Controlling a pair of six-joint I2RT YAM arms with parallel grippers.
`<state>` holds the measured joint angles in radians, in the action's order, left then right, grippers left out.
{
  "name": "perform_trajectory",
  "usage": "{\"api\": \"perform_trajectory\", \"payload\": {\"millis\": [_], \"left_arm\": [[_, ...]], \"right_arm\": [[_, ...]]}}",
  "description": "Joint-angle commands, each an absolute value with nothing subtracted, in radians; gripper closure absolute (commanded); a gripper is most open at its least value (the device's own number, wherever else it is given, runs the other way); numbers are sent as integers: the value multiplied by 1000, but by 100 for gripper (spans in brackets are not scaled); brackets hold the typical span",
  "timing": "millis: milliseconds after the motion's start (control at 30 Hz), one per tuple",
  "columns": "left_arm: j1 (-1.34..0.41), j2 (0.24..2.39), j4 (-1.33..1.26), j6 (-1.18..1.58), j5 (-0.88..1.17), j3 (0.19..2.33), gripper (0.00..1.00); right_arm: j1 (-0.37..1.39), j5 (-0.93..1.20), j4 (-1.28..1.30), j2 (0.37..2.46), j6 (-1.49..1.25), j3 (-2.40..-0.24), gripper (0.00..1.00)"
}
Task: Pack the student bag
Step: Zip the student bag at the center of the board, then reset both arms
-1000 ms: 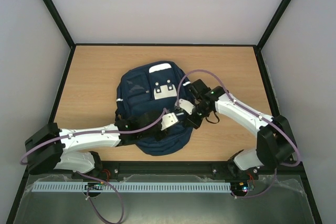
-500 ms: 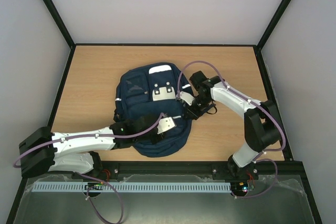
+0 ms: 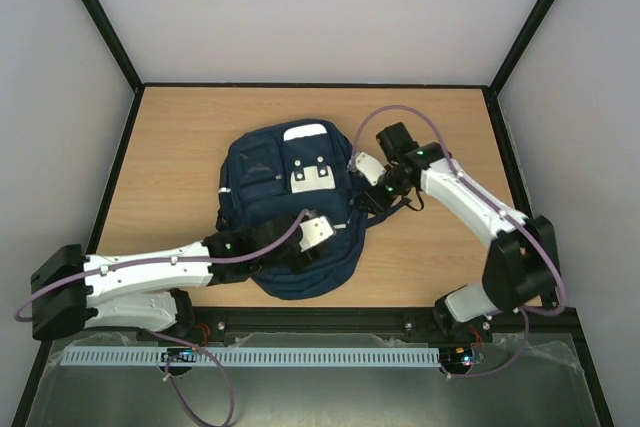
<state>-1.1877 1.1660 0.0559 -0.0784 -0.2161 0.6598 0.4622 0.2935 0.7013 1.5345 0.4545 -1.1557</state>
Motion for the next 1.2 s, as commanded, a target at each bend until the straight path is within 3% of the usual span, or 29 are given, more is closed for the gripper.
{"api": "perform_trajectory", "payload": {"millis": [0,100,333,533,900,1033,1167], "left_arm": [[-1133,1121,182,-31,-327,766,39],[-1078,1097,238,-23,-372,816,27],[-947,1033,335,-20,-447,926,15],[-817,972,395,33,-488,970,1],[-713,584,249,250,-743,640,1],[-713,398,199,244,-772,528,1],[-712,342,193,201,-840,519,1]], "right_arm": [[431,212,693,1381,396,-1141,45],[418,180,679,1302,349,-1148,40],[413,84,638,1177,197,-1202,28],[365,35,524,1054,77,-1176,0],[160,129,162,655,-73,-619,1],[137,284,168,635,-53,-613,0],[133,216,135,616,-88,-602,1]]}}
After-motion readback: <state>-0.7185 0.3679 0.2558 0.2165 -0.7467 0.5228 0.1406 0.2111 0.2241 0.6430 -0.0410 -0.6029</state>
